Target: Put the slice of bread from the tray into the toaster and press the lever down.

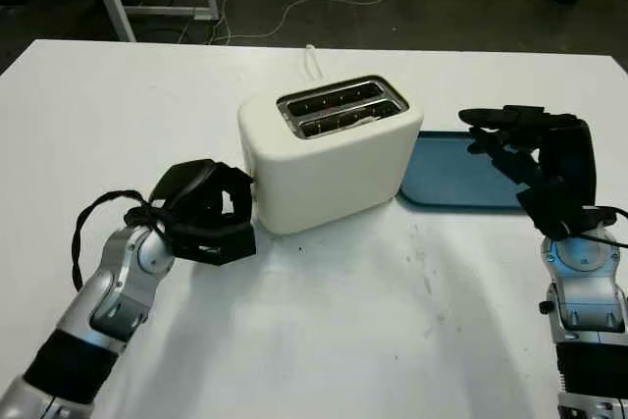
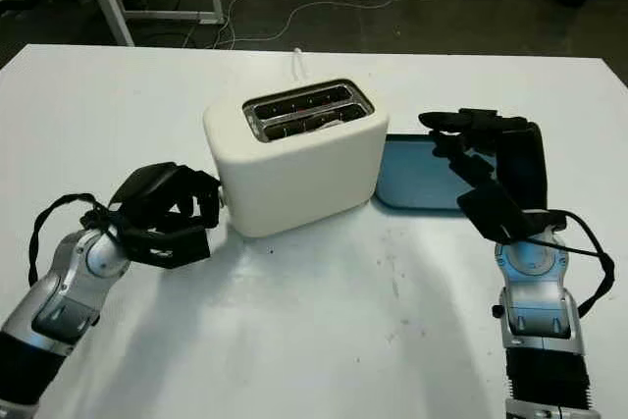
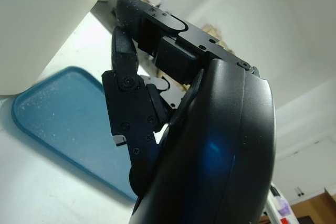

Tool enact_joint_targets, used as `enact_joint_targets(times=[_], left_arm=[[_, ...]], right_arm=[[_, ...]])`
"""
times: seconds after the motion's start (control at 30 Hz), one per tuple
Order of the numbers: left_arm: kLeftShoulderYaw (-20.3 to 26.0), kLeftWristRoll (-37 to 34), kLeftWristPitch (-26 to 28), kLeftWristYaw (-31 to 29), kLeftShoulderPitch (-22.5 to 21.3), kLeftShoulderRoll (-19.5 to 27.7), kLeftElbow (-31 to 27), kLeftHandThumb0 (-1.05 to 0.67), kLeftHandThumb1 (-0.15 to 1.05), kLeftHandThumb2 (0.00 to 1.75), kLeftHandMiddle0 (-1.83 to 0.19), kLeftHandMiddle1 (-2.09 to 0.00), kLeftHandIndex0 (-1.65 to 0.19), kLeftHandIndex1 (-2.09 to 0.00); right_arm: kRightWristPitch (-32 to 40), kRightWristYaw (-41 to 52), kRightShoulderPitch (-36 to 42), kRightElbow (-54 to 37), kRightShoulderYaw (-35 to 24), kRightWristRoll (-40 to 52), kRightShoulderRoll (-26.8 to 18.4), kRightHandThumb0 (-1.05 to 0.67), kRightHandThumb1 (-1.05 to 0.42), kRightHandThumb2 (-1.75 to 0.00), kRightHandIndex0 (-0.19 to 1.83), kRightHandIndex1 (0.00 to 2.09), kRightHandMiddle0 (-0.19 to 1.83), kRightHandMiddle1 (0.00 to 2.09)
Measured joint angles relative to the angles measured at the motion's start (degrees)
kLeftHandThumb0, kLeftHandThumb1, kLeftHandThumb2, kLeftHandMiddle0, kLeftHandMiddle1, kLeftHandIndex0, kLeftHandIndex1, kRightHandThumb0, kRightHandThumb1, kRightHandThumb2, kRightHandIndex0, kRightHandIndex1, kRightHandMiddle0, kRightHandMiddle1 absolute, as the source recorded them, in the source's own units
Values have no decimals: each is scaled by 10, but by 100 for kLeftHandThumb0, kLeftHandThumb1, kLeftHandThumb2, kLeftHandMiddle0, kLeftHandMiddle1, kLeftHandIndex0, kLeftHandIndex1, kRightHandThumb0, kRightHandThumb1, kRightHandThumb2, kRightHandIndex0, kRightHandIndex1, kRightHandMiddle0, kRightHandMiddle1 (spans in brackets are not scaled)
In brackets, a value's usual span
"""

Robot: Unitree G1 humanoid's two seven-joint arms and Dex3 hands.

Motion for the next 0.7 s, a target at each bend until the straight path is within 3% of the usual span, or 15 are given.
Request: enact_joint_targets(times=[0.23, 0.3, 0.37, 0.47, 0.53, 0.7], left_arm=[[55, -33, -110, 9, 36, 3, -28, -42, 92, 46, -70, -156, -63, -131], [70, -34, -120, 10, 36, 7, -35, -42, 92, 43, -64, -168, -59, -139], [111, -42, -137, 16, 40, 17, -41, -42, 92, 30, -65, -165, -55, -131], [159, -53, -146, 40, 43, 14, -46, -48, 92, 18, -66, -153, -57, -115], [186, -52, -143, 51, 43, 13, -58, -49, 92, 12, -65, -149, -58, -107], [238, -29, -113, 52, 44, 29, -89, -49, 90, 1, -63, -131, -71, -74]], right_arm=[[-4, 1, 0, 1, 0, 8, 0, -30, -92, -17, 93, 98, 120, 0], [-5, 1, 0, 2, 0, 8, 0, -31, -92, -17, 93, 97, 120, 0], [-7, 1, 0, 3, 0, 8, 0, -34, -92, -15, 92, 97, 118, 0], [-7, 3, 0, 3, -1, 20, 0, -37, -92, -9, 84, 119, 115, 0], [-7, 14, 0, 3, -2, 28, 0, -38, -92, -6, 80, 120, 111, 0], [4, 57, -2, 3, -12, 50, -26, -43, -91, 0, 83, 80, 99, 0]])
